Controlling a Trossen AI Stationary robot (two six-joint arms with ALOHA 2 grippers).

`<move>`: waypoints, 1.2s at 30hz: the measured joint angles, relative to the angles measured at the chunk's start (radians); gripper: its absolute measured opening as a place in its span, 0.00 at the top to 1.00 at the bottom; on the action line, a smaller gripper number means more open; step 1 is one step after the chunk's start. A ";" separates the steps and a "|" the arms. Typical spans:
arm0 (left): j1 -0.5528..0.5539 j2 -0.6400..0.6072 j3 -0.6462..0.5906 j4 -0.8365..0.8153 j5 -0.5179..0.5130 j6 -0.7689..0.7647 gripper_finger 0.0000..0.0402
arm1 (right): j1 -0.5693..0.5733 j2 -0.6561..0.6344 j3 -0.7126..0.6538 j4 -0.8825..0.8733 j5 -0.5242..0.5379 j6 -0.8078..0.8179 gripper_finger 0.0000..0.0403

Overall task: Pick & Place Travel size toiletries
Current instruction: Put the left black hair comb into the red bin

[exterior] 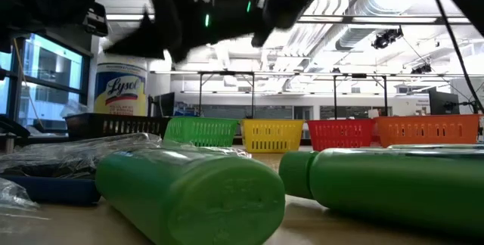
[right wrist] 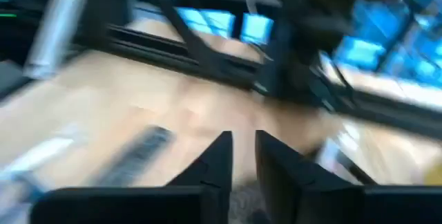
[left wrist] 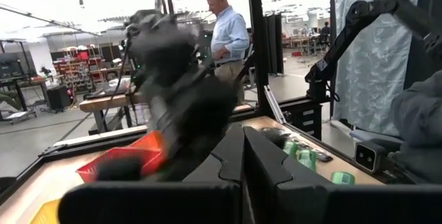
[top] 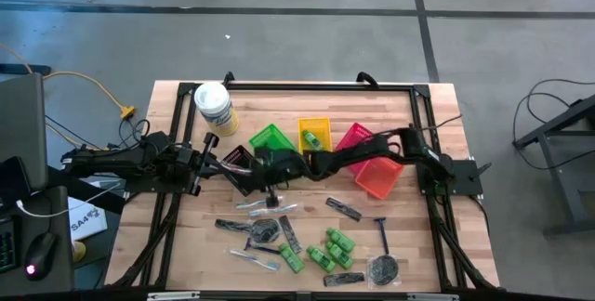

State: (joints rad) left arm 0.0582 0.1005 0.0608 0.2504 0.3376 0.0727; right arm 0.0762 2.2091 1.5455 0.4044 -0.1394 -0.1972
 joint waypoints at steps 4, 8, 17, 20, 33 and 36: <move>0.000 0.000 0.000 -0.020 -0.038 0.000 1.00 | 0.049 -0.101 -0.004 -0.065 -0.036 -0.050 0.98; 0.000 0.000 0.000 -0.065 -0.079 0.000 1.00 | 0.055 -0.242 -0.061 -0.076 -0.022 -0.057 0.99; 0.000 0.000 0.000 -0.104 -0.127 0.000 1.00 | -0.073 -0.656 -0.449 0.084 -0.102 0.112 0.99; 0.000 0.000 0.000 -0.104 -0.126 0.000 1.00 | -0.108 -0.798 -0.608 0.126 -0.122 0.150 1.00; 0.000 0.000 0.000 -0.173 -0.126 -0.006 1.00 | -0.092 -1.485 -1.177 0.183 -0.060 0.299 1.00; 0.000 0.000 0.000 -0.182 -0.126 -0.006 1.00 | -0.077 -1.641 -1.288 0.174 -0.028 0.308 1.00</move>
State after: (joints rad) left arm 0.0586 0.1005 0.0608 0.0685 0.2115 0.0669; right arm -0.0009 0.5682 0.2578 0.5785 -0.1670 0.1106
